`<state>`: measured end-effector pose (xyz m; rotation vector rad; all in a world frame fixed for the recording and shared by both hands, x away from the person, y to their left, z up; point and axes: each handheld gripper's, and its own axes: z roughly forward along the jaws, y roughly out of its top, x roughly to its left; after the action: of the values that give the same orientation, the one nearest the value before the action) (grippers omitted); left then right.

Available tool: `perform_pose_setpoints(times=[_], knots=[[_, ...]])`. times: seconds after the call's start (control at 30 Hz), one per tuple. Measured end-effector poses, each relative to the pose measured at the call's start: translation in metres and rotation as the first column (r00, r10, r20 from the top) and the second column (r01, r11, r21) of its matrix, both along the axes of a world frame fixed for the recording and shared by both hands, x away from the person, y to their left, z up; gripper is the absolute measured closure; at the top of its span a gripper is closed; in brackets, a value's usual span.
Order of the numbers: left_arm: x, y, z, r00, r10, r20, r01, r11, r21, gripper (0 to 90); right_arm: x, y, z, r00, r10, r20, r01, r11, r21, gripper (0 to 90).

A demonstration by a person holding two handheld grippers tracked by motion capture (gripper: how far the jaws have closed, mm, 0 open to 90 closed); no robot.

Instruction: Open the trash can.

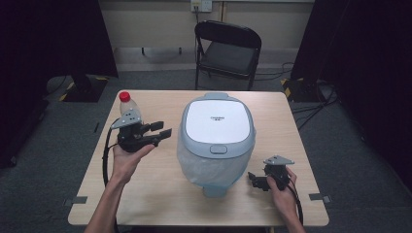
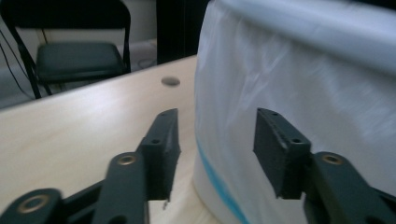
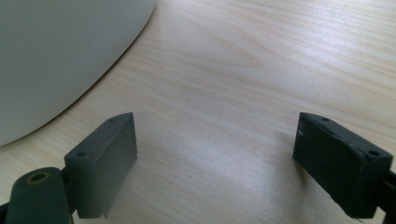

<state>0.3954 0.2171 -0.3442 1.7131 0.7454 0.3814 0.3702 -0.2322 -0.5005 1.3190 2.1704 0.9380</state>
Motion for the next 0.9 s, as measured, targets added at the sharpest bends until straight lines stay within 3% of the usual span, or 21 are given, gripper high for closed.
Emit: perform_pose_setpoints(times=[0.07, 0.23, 0.37, 0.4, 0.63, 0.67, 0.73, 0.77, 0.8, 0.87, 0.9], knots=[[-0.003, 0.001, 0.011, 0.9994, -0.026, 0.023, 0.026, 0.9992, -0.031, 69.0, 0.000, 0.000, 0.000, 1.0000, 0.000, 0.000, 0.000, 1.0000, 0.000, 12.3], [-0.010, -0.001, 0.031, 0.9967, -0.051, 0.064, 0.055, 0.9958, -0.073, 90.0, 0.000, 0.000, 0.000, 1.0000, 0.000, 0.000, 0.000, 1.0000, 0.001, 12.3], [-0.015, -0.006, 0.041, 0.9932, -0.079, 0.086, 0.084, 0.9947, -0.059, 90.0, 0.000, 0.000, 0.000, 1.0000, 0.000, 0.000, 0.000, 1.0000, 0.000, 12.3], [-0.020, -0.011, 0.046, 0.9898, -0.106, 0.095, 0.112, 0.9916, -0.064, 90.0, 0.000, 0.000, 0.000, 1.0000, 0.000, 0.000, 0.000, 1.0000, 0.000, 12.3], [-0.033, -0.025, 0.057, 0.9789, -0.164, 0.122, 0.173, 0.9825, -0.068, 90.0, 0.000, 0.000, 0.000, 1.0000, 0.000, 0.000, 0.000, 1.0000, 0.001, 12.3], [-0.036, -0.031, 0.059, 0.9741, -0.192, 0.119, 0.202, 0.9762, -0.078, 90.0, 0.000, 0.000, 0.000, 1.0000, 0.000, 0.000, 0.000, 1.0000, 0.000, 12.3], [-0.037, -0.035, 0.060, 0.9716, -0.203, 0.122, 0.213, 0.9738, -0.079, 90.0, 0.000, 0.000, 0.000, 1.0000, 0.000, 0.000, 0.000, 1.0000, 0.000, 12.3], [-0.039, -0.042, 0.060, 0.9652, -0.231, 0.122, 0.242, 0.9664, -0.085, 90.0, 0.000, 0.000, 0.000, 1.0000, 0.000, 0.000, 0.000, 1.0000, 0.001, 12.3], [-0.039, -0.042, 0.060, 0.9652, -0.231, 0.122, 0.242, 0.9664, -0.085, 90.0, 0.000, 0.000, 0.000, 1.0000, 0.000, 0.000, 0.000, 1.0000, 0.001, 12.3], [-0.041, -0.050, 0.060, 0.9597, -0.255, 0.118, 0.267, 0.9589, -0.097, 90.0, 0.000, 0.000, 0.000, 1.0000, 0.000, 0.000, 0.000, 1.0000, 0.001, 12.3], [-0.041, -0.055, 0.061, 0.9532, -0.282, 0.110, 0.293, 0.9505, -0.103, 90.0, 0.000, 0.000, 0.000, 1.0000, 0.000, 0.000, 0.000, 1.0000, 0.001, 12.3]])
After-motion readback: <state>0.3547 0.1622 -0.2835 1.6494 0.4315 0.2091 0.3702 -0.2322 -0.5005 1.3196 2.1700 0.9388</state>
